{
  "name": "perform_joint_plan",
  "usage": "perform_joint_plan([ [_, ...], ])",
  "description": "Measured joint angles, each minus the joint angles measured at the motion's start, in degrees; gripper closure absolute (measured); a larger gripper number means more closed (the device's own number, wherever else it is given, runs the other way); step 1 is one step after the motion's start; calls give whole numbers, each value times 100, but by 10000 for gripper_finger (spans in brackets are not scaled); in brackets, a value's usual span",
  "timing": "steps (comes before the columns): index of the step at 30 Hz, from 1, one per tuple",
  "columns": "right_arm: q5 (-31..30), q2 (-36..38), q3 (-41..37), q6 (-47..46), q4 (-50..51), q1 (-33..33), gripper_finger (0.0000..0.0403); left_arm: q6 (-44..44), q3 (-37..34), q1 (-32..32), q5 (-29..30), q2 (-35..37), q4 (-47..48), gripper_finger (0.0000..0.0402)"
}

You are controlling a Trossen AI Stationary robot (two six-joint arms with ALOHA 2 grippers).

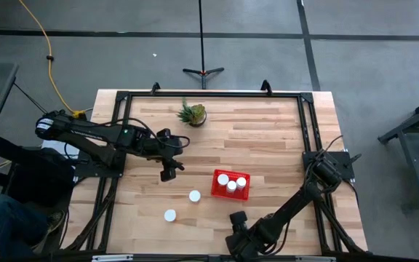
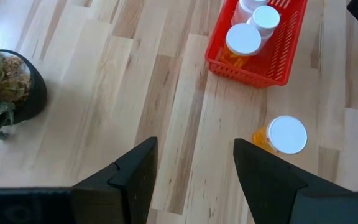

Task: Pick and place pill bottles into a basket
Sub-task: Put the orange pill bottle into the red bin

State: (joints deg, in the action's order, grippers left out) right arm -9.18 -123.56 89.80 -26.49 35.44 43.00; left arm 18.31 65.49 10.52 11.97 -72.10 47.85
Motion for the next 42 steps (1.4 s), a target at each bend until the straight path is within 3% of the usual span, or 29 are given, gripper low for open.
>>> perform_joint_plan([
  [6,-362,1,0,-970,9,-38,223,-2,0,0,-57,0,34,158],
  [16,-910,159,0,-1409,176,-108,230,-46,0,0,-55,0,36,158],
  [22,-1364,551,0,-1401,477,-185,230,-46,0,-2,-75,0,28,158],
  [37,-2293,1222,2,-707,156,-723,232,-4,0,-2,-97,0,16,158],
  [42,-2189,1229,2,-592,-368,-914,233,-15,0,-1,-99,0,29,158],
])
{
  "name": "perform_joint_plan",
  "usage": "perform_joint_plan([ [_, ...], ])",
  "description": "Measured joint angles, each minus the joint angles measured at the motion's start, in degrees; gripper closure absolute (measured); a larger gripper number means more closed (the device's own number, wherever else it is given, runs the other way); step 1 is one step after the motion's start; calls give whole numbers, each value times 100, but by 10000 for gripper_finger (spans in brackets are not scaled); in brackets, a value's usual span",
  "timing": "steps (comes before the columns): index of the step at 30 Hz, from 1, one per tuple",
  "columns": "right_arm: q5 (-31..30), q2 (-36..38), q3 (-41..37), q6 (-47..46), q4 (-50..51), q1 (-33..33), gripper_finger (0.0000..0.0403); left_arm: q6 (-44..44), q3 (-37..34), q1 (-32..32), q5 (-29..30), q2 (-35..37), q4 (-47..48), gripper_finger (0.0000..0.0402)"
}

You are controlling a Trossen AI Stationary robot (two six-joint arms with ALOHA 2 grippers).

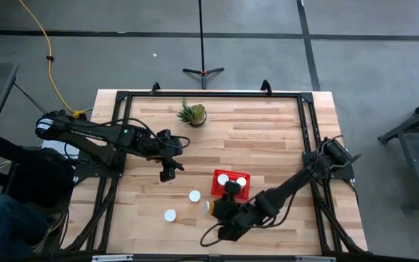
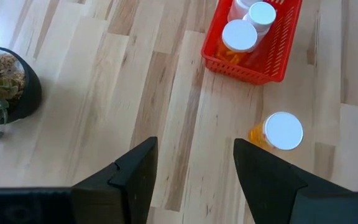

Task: Pick and place pill bottles into a basket
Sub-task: Put the orange pill bottle into the red bin

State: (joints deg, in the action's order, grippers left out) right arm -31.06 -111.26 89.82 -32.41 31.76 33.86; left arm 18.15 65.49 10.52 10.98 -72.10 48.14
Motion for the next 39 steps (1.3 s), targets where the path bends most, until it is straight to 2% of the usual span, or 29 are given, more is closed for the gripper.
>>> perform_joint_plan([
  [6,367,104,2,612,-1339,-273,233,-122,0,1,-3,0,0,158],
  [15,511,111,0,1070,-2096,-640,233,-134,0,1,17,358,14,158],
  [19,998,113,0,1441,-2737,-971,233,-138,0,-1,58,651,-5,158],
  [24,1664,122,0,1685,-3440,-1389,233,-138,0,-1,265,1084,40,158],
  [33,1759,124,0,2090,-4231,-1916,233,-36,0,-1,835,1881,372,158],
  [39,2118,100,-2,2275,-4990,-2426,234,39,2,-1,1123,2375,393,158],
])
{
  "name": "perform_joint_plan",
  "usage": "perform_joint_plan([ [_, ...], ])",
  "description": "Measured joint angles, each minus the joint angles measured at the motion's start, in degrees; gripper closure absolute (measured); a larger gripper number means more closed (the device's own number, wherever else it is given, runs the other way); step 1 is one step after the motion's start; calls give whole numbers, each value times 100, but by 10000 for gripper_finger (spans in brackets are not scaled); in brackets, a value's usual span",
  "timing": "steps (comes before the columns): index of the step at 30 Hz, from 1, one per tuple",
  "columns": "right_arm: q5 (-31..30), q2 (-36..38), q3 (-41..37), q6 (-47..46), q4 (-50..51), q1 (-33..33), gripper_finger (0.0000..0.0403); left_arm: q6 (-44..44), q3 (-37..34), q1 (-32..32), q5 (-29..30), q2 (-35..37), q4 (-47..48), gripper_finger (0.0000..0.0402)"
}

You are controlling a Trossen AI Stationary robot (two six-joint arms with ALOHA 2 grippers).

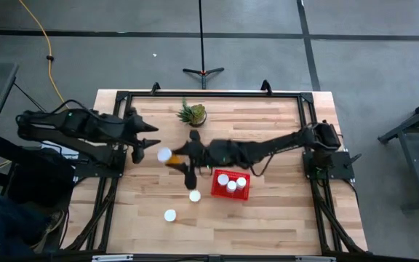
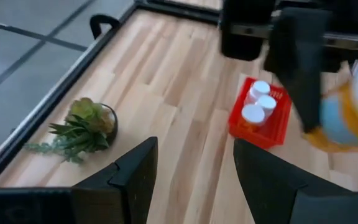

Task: Pick and place pill bottles into a basket
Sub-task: Put the orange pill bottle into the red bin

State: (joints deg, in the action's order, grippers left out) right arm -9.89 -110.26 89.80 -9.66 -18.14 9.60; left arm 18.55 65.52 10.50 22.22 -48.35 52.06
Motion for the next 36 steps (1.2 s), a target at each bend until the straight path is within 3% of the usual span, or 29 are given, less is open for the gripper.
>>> perform_joint_plan([
  [6,651,-37,2,180,-1018,-538,234,124,0,0,367,250,-1,158],
  [10,1151,-102,-69,101,-1166,-807,234,161,0,0,578,306,-2,158],
  [14,1421,-114,-681,-215,-1624,-957,234,293,0,0,738,370,8,158],
  [19,1790,-41,-1806,-1010,-3027,-989,234,432,0,0,929,416,89,158],
  [25,1635,428,-3016,-1547,-4076,-600,234,577,0,0,995,397,97,158],
  [32,662,1250,-4024,-1524,-3169,222,234,923,0,0,992,252,68,158],
  [36,-110,1643,-4630,-1601,-3210,681,234,905,0,0,867,-39,-9,158],
])
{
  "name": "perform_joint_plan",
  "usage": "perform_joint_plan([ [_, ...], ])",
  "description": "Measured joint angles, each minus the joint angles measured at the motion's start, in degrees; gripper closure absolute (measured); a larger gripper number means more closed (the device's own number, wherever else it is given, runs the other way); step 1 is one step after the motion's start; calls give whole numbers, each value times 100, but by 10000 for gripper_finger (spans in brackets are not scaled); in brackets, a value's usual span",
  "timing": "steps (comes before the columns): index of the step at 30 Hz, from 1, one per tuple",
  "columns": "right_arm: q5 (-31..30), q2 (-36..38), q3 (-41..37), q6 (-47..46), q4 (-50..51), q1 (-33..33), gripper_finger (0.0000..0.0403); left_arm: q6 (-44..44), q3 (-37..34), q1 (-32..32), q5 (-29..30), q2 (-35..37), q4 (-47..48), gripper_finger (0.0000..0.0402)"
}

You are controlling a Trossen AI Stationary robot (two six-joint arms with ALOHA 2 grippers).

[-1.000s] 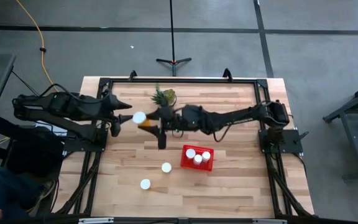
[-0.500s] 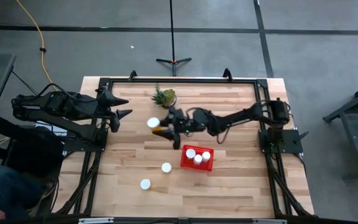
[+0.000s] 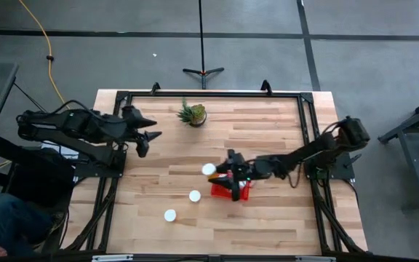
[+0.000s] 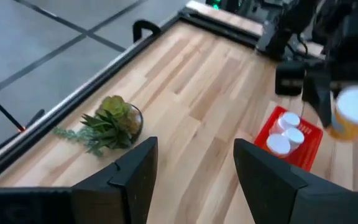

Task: Pick and place pill bottles into a basket
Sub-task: Put the orange pill bottle into the red bin

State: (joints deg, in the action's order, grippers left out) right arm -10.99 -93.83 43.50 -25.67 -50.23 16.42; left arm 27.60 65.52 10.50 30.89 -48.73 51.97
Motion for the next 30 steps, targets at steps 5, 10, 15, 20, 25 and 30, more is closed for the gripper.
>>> perform_joint_plan([
  [5,-928,178,-576,-266,37,548,234,-182,-1,0,-243,-463,-360,158],
  [10,-1318,169,-607,-262,179,733,234,-894,-2,2,-1117,-975,-1521,158],
  [15,-1406,169,-604,-232,332,719,234,-1402,2,0,-1790,-1656,-2360,158],
  [20,-1437,162,-604,-234,565,720,234,-1534,1,0,-2397,-2351,-2686,129],
  [25,-1442,162,-603,-236,662,720,234,-1548,-2,0,-2825,-2848,-3270,50],
  [30,-1442,162,-602,-245,806,720,234,-1539,3,0,-3066,-3232,-3692,10],
])
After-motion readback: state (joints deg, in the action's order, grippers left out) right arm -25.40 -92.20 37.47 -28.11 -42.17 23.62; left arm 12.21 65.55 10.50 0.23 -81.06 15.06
